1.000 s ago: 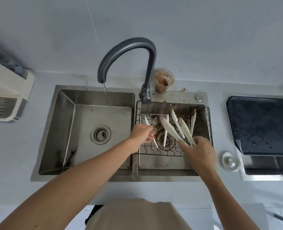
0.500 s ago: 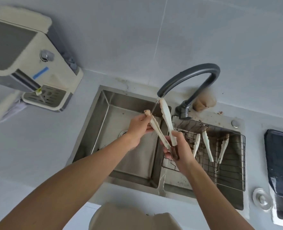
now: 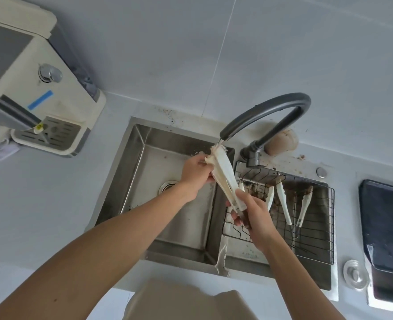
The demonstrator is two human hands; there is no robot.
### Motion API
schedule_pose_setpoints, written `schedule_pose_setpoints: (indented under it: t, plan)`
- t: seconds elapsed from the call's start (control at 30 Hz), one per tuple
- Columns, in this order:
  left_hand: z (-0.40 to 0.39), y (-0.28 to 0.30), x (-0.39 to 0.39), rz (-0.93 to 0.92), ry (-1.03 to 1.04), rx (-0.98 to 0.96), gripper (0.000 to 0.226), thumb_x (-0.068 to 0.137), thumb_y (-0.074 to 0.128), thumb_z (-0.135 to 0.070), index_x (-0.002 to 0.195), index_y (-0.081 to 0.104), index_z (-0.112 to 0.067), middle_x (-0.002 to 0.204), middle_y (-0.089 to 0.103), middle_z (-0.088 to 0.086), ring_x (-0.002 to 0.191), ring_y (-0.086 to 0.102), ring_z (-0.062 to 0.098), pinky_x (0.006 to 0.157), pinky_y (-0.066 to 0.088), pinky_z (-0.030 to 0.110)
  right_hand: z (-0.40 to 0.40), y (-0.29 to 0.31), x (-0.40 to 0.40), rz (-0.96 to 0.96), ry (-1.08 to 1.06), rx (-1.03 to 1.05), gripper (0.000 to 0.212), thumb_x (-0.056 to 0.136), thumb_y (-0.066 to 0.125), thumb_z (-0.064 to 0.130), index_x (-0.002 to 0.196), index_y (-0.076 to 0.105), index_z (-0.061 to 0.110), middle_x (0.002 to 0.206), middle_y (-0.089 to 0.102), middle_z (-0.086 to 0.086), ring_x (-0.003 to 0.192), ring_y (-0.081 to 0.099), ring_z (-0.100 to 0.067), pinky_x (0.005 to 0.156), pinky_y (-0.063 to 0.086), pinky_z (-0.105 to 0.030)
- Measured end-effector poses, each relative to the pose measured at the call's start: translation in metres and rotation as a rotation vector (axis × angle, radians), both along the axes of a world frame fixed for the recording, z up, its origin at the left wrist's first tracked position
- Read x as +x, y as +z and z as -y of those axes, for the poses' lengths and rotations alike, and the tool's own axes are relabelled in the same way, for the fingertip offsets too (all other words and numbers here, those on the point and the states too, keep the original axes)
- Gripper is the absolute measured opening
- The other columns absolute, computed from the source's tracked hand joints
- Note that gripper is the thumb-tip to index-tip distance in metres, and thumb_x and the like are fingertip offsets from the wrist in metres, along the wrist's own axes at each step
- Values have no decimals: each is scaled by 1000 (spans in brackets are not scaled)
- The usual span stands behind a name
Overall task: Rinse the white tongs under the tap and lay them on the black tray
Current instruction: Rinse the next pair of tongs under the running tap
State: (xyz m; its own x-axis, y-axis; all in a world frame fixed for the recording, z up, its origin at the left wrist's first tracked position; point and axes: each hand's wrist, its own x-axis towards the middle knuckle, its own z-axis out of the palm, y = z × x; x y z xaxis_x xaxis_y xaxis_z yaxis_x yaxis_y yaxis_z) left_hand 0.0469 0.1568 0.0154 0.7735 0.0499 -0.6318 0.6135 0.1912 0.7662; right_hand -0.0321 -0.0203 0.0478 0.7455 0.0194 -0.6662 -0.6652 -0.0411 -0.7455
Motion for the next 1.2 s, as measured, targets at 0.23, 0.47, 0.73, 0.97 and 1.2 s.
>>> schedule_pose_setpoints:
  t: [0.23, 0.47, 0.73, 0.97, 1.2]
  plan:
    - [9, -4, 6, 16, -33, 131, 28, 108, 51, -13, 118, 70, 5, 104, 76, 21, 84, 78, 28, 61, 66, 36, 1, 3, -3, 37, -43, -44, 40, 103, 59, 31, 99, 71, -7, 80, 63, -17, 53, 48, -16, 50, 38, -28]
    - [1, -4, 10, 11, 35, 117, 40, 109, 49, -33, 105, 74, -2, 91, 78, 17, 73, 79, 23, 58, 65, 32, -1, 6, -1, 47, -16, -19, 36, 104, 58, 29, 101, 72, -4, 81, 66, -12, 53, 48, -15, 49, 38, -27]
    - [-10, -6, 8, 86, -39, 163, 15, 100, 61, -5, 99, 77, -5, 97, 79, 13, 87, 78, 27, 62, 64, 31, -1, 9, -1, 32, 20, 2, 36, 104, 58, 28, 104, 70, -6, 65, 62, 0, 52, 46, -13, 49, 37, -25]
    - [-14, 0, 15, 40, 59, 50, 25, 103, 63, -24, 93, 76, -4, 86, 79, 13, 74, 78, 22, 67, 66, 34, 2, 13, 9, -32, 12, 122, 45, 103, 56, 39, 112, 69, -3, 77, 65, -7, 55, 44, -15, 51, 33, -29]
    - [-17, 0, 19, -15, 86, -96, 26, 105, 59, -24, 106, 76, -4, 104, 78, 21, 92, 78, 34, 81, 66, 42, 4, 21, 26, -54, 30, 103, 38, 104, 55, 35, 109, 68, -1, 75, 66, -6, 53, 42, -16, 53, 33, -32]
